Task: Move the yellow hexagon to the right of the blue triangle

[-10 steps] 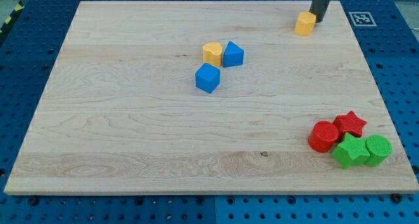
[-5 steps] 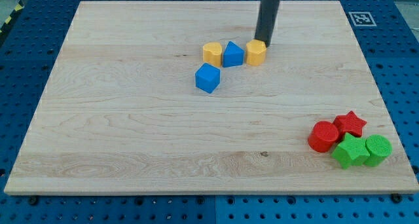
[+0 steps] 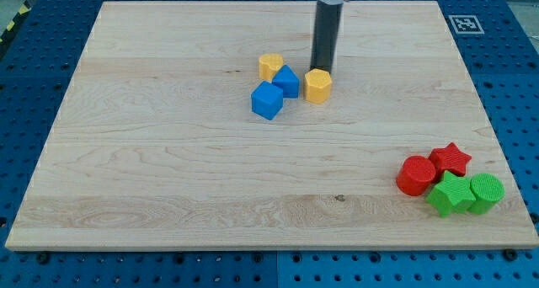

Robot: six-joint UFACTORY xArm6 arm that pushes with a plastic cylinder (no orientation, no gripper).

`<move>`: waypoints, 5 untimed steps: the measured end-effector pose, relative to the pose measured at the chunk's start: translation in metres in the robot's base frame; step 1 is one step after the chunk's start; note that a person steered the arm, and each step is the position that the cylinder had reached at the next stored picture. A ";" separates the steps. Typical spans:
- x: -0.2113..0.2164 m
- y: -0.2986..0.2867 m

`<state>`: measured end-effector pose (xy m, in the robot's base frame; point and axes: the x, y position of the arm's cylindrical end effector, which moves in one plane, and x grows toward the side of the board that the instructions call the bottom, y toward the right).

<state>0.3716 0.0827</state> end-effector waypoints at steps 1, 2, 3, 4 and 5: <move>0.012 0.029; 0.029 0.038; 0.032 0.023; 0.032 -0.011; 0.032 -0.035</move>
<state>0.4033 0.0479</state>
